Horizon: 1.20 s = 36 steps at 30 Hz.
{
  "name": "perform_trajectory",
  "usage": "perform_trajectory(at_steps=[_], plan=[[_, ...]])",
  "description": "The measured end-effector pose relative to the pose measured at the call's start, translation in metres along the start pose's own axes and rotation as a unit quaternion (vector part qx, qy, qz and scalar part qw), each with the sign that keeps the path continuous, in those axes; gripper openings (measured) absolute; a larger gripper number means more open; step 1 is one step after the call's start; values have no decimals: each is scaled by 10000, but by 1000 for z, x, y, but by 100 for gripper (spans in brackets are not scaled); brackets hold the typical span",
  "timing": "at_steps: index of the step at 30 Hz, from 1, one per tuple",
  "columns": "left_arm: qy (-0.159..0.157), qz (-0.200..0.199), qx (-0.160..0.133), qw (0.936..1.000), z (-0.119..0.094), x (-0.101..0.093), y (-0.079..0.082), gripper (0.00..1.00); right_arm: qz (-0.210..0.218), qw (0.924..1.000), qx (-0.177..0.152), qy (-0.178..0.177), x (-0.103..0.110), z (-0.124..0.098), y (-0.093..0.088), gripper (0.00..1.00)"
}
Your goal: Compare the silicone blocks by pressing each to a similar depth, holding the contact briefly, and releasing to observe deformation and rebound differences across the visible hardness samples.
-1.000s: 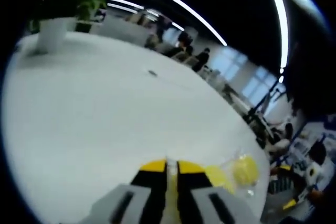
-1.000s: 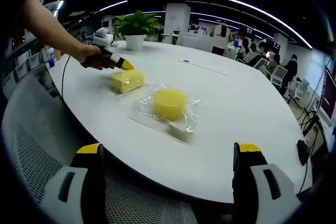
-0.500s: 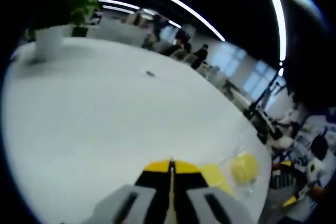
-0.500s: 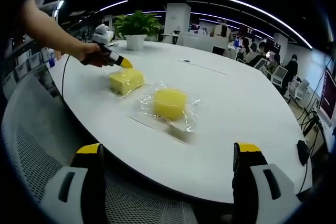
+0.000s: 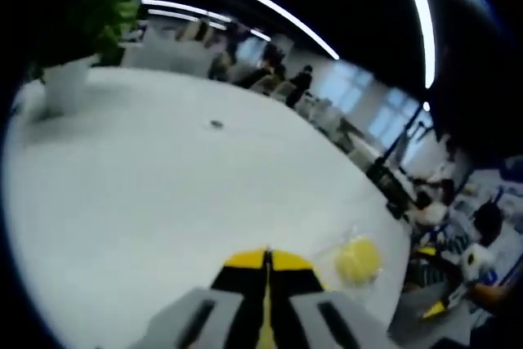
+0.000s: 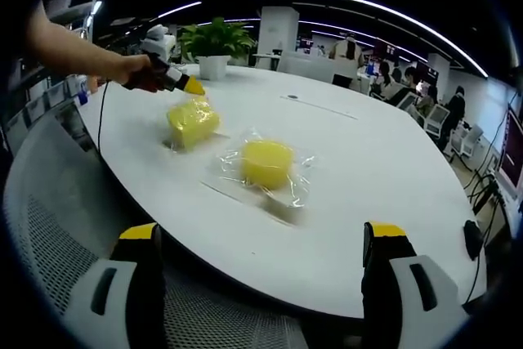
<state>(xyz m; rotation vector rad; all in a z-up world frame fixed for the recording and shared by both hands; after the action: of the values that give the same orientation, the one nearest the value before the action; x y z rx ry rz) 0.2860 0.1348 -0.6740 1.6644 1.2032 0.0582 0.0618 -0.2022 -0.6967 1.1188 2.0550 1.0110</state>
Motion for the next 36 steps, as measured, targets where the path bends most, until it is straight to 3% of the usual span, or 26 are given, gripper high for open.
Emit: perform_trajectory(at_steps=[9,14,20,36], plan=[[-304,468,-384,9977,-16,-27,22,0,-30,10000,-52,8,0,0,1,95],[-445,636,-337,9964,-19,-35,20,0,-33,10000,-78,12,0,0,1,95],[-664,509,-352,9959,-25,-46,18,0,-32,9999,-140,27,0,-1,2,95],[-1320,930,-811,9835,-52,-105,36,0,-49,9998,-176,41,1,-2,3,96]])
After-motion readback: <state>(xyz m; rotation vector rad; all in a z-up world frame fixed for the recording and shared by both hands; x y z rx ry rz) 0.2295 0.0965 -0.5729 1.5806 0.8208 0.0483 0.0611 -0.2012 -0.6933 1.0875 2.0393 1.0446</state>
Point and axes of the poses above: the point that each gripper's makers call its tool centre point, and the gripper's own axes: z roughly forward along the fingers, x roughly to its left, y roughly out of its top, the point moved 10 cm from there along -z, roughly backward along the fingers, and after that the axes turned 3 degrees about -z, right-handed, at the moved point
